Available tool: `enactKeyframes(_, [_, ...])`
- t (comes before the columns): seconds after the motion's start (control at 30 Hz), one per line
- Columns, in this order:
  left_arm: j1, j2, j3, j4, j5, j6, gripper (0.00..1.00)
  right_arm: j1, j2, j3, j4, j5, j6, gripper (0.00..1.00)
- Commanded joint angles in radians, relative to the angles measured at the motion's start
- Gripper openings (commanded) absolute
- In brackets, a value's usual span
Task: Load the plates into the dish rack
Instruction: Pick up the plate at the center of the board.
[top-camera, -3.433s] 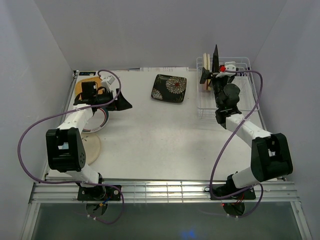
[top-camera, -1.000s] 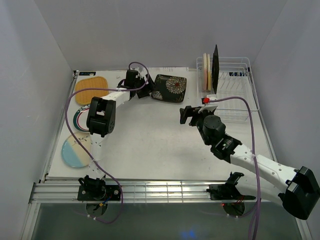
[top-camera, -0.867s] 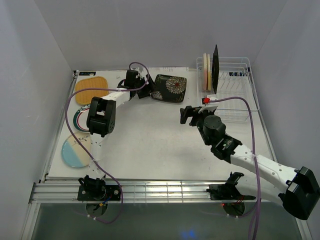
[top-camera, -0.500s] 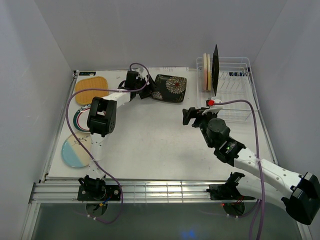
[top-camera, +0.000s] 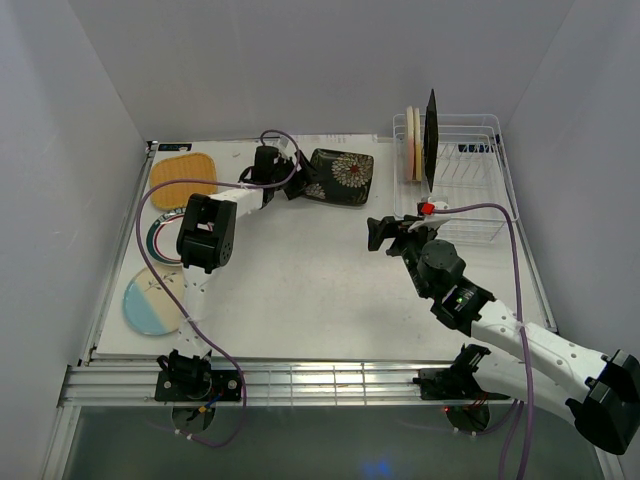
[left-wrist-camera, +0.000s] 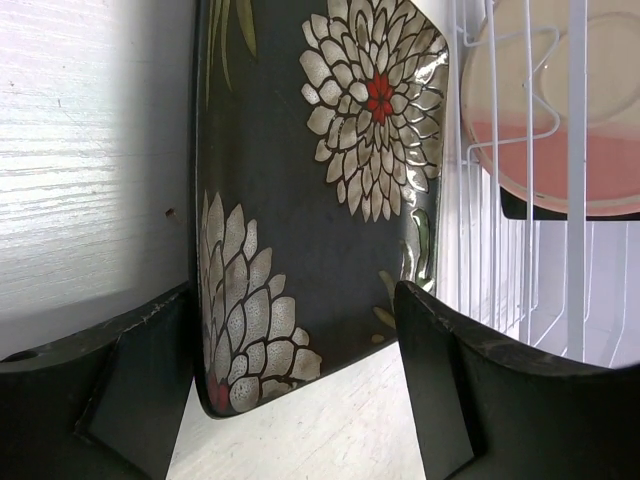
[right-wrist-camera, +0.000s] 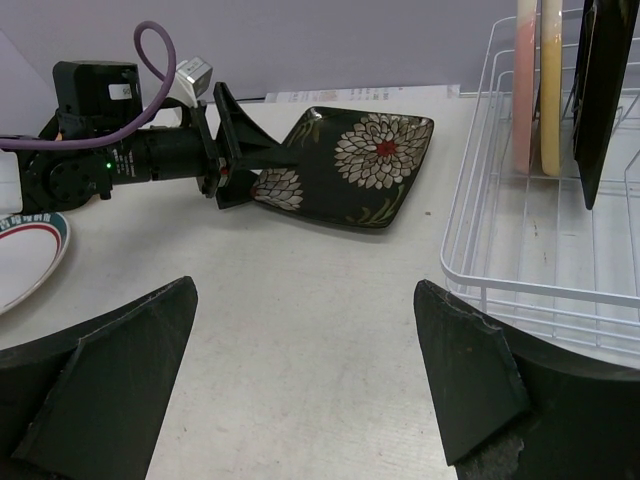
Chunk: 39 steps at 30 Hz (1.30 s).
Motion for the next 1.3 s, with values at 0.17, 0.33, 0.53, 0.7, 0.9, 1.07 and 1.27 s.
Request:
enactKeyframes(0.17, [-0.013, 0.040, -0.071, -0.071, 0.008, -0.043, 0.79, 0.006, -0.021, -0.006, 0.056, 0.003, 0.011, 0.95])
enactKeyframes(0.33, [-0.013, 0.038, -0.085, -0.057, 0.027, -0.033, 0.67, 0.006, -0.030, -0.012, 0.061, 0.000, 0.010, 0.95])
enactKeyframes(0.53, [-0.013, 0.032, -0.088, -0.069, 0.007, -0.020, 0.50, 0.006, -0.041, -0.023, 0.068, 0.007, 0.010, 0.95])
enactKeyframes(0.7, [-0.010, 0.023, -0.091, -0.078, -0.002, -0.013, 0.33, 0.006, -0.038, -0.024, 0.068, 0.001, 0.011, 0.95])
enactKeyframes(0.9, [0.002, 0.004, -0.098, -0.077, 0.013, 0.003, 0.04, 0.008, -0.022, -0.023, 0.070, 0.000, 0.005, 0.95])
enactKeyframes(1.07, [0.014, -0.037, -0.097, -0.122, -0.013, 0.026, 0.00, 0.008, -0.007, -0.015, 0.067, 0.003, -0.006, 0.95])
enactKeyframes(1.27, [0.014, -0.104, -0.103, -0.213, -0.053, 0.043, 0.00, 0.006, -0.002, -0.010, 0.065, -0.004, -0.017, 0.95])
